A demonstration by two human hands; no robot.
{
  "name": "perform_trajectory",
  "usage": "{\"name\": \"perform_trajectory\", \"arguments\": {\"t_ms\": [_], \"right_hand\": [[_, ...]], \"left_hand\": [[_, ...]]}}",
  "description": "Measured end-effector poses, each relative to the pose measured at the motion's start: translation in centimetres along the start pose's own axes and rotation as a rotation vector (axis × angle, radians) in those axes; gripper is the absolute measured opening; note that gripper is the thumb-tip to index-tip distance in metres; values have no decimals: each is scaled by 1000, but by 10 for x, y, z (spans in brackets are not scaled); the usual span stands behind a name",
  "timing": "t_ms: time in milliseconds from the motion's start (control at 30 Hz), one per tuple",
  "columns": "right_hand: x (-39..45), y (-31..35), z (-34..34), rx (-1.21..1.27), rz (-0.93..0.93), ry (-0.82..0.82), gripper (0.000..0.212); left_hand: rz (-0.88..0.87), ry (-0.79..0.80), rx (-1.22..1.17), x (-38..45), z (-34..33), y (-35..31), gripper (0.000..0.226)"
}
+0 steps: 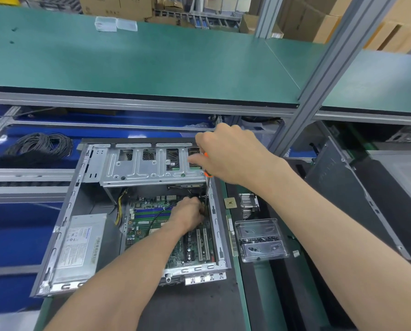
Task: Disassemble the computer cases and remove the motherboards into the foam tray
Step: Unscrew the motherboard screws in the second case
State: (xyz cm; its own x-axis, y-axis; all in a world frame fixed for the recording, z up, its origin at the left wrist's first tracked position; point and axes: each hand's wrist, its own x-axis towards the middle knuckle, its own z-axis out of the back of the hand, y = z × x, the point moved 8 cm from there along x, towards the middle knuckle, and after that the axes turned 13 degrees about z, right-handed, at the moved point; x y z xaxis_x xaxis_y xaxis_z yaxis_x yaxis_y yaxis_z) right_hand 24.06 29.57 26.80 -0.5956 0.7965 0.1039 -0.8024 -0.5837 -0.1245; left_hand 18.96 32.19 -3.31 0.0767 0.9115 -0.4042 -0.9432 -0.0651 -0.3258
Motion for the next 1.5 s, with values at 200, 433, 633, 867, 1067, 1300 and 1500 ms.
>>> {"name": "perform_trajectory", "arguments": {"t_ms": [200, 433, 633, 867, 1067, 1300, 1500], "right_hand": [[0, 9, -11, 264, 160, 141, 25], [1, -3, 0, 3, 13, 34, 29], [3, 10, -9, 263, 192, 168, 22], [-1, -2, 1, 10, 21, 68, 32], [4, 24, -5, 210, 235, 183, 19], [2, 7, 3, -15, 39, 72, 34], [1, 17, -7, 253, 223, 184, 25]], "left_hand": [[-16, -5, 36, -1, 0, -3, 27], [-30, -74, 39, -6, 2, -7, 23], [-22, -92, 35, -7, 3, -10, 28], [18, -78, 3, -8, 3, -11, 24], [62, -73, -31, -8, 3, -12, 32], [98, -61, -53, -10, 1, -9, 26], [121, -48, -55, -9, 3, -9, 30]]}}
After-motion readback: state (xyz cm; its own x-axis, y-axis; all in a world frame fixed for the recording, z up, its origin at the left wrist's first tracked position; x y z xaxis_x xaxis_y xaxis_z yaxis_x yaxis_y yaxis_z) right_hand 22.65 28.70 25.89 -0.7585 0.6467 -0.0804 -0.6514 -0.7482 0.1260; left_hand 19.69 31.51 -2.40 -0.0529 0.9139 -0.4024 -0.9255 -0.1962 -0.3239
